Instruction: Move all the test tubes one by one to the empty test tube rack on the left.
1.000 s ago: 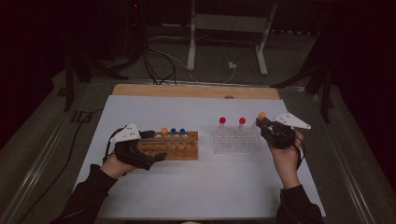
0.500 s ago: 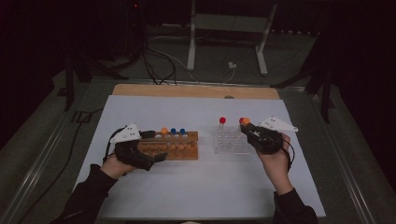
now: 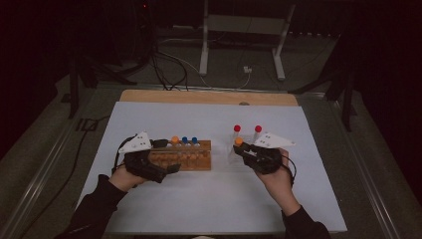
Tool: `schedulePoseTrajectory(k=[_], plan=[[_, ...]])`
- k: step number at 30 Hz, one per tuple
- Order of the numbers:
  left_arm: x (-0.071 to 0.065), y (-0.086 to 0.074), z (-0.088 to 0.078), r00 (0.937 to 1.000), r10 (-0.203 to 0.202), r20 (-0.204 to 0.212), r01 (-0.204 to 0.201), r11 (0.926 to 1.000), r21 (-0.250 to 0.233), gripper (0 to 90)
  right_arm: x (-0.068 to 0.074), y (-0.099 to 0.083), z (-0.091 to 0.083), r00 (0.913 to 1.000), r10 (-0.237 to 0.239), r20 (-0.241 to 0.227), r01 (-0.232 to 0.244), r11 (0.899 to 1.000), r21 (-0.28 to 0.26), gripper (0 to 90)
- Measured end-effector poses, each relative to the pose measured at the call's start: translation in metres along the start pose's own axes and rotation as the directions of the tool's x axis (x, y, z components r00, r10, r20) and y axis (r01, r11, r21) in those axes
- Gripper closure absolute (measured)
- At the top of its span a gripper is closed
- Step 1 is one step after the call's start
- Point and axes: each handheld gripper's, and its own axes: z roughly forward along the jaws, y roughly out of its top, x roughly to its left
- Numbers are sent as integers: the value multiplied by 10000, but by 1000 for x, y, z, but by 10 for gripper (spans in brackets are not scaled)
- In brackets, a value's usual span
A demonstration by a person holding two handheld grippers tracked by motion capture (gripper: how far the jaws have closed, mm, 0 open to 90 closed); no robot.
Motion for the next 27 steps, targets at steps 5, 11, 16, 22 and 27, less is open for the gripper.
schedulePoseTrajectory(k=[5, 11, 16, 22, 27], plan=[[-4, 2, 4, 9999, 93, 115, -93, 10000, -35, 36, 16, -2, 10, 9982, -298, -525, 312, 9992, 264, 742], [-7, 2, 10, 9995, 31, 303, -31, 10000, 17, 40, 33, -7, 21, 9920, -678, -1063, 743, 9955, 583, 742], [-13, 5, 13, 9988, 81, 486, -78, 9999, -65, 64, 46, -9, 28, 9856, -897, -1435, 1011, 9921, 748, 742], [-21, 7, 18, 9975, 148, 687, -139, 9998, -145, 134, 57, -10, 32, 9785, -961, -1823, 1125, 9903, 817, 742], [-28, 9, 24, 9957, 347, 859, -338, 9994, -122, 177, 64, -11, 36, 9740, -1010, -2029, 1209, 9888, 880, 742]])
